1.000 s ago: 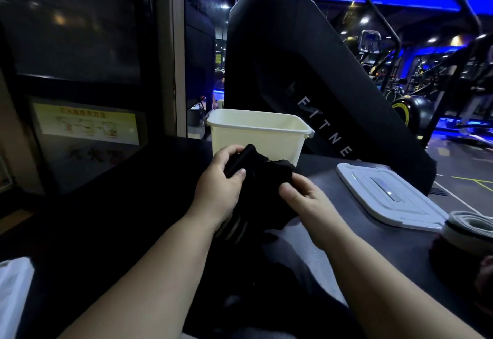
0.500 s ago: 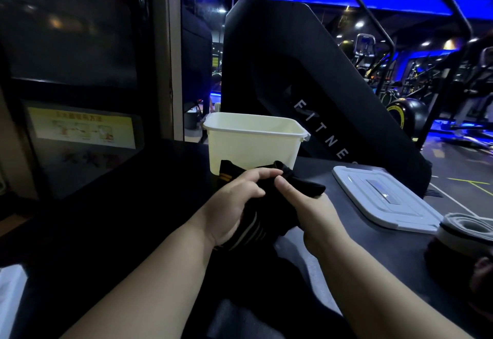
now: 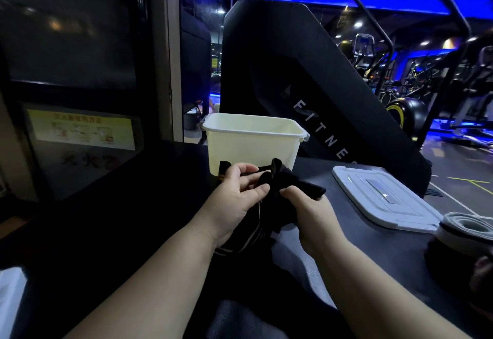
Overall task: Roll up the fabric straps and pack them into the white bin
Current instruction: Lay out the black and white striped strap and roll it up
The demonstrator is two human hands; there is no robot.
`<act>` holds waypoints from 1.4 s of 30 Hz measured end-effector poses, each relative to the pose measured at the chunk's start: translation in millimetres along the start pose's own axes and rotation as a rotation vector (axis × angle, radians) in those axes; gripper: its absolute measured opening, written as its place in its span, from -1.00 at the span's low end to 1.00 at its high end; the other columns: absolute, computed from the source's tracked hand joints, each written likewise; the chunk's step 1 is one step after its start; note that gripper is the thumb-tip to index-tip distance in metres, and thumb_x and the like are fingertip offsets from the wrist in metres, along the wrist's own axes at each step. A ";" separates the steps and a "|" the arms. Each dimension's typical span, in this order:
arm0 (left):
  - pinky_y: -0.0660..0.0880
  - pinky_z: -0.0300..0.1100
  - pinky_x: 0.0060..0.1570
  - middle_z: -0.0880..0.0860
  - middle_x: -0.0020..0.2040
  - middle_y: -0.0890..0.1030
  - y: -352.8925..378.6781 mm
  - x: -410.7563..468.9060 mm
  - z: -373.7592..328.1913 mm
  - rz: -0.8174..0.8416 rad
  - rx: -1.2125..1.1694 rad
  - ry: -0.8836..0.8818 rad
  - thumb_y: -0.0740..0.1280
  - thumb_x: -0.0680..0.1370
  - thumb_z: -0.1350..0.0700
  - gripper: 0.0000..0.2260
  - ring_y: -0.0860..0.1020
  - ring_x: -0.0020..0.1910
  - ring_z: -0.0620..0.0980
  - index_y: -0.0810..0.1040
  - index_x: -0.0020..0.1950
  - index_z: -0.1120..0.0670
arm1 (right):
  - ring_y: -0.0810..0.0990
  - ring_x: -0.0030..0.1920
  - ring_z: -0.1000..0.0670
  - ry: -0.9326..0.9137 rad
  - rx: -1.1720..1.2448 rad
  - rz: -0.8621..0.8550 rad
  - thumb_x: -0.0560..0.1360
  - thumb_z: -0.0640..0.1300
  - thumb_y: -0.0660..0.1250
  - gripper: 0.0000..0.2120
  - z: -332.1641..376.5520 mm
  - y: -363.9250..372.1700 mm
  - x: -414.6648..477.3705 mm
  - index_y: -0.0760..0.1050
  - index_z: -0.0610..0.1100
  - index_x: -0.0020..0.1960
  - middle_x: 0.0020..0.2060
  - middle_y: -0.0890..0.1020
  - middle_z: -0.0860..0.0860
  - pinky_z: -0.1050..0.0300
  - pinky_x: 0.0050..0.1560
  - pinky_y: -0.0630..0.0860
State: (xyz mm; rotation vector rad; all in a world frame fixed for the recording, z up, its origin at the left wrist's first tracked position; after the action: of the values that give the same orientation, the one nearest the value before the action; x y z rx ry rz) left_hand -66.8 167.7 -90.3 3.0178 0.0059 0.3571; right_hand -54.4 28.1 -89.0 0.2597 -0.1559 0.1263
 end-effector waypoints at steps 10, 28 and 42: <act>0.49 0.01 0.20 0.09 0.09 0.56 -11.1 2.9 -1.7 -0.308 -0.077 -0.066 0.49 0.23 -0.38 -0.35 0.56 0.06 0.02 0.43 0.08 0.03 | 0.55 -0.32 0.06 -0.131 -0.095 0.251 0.37 -0.28 0.30 -0.95 -1.6 1.5 0.8 0.52 -0.20 -0.17 -0.37 0.58 0.01 0.23 -0.32 0.48; 0.43 -0.47 -0.34 -0.12 -0.03 0.50 -61.4 2.9 -20.4 -0.728 0.088 0.182 0.22 0.61 0.22 -0.65 0.44 -0.25 -0.21 0.39 0.28 -0.18 | 0.61 -0.02 -0.05 -0.234 -0.416 -0.237 0.41 -0.15 0.41 -0.57 -4.6 -37.4 17.2 0.38 0.19 0.17 -0.07 0.62 -0.03 0.02 0.06 0.53; 0.33 -0.53 -0.34 -0.10 -0.01 0.45 -84.9 -1.1 -25.2 -0.944 -0.024 0.163 0.15 0.64 0.19 -0.81 0.41 -0.18 -0.25 0.47 0.12 -0.06 | 0.27 0.42 0.15 -0.192 -1.089 0.595 0.14 0.45 0.38 -0.27 -33.1 15.8 -4.4 0.17 0.56 0.26 0.35 0.32 0.35 0.04 0.46 0.20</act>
State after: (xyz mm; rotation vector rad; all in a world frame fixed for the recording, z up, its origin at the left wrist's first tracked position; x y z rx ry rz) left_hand -73.0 254.6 -74.8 2.5545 1.3366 0.4665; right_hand -56.5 51.6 -117.5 -0.8746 -0.4642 0.5803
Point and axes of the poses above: each hand's wrist, its own x-axis towards the middle knuckle, its own y-axis out of the palm, z = x × y, the point moved 3 cm from there along x, towards the middle knuckle
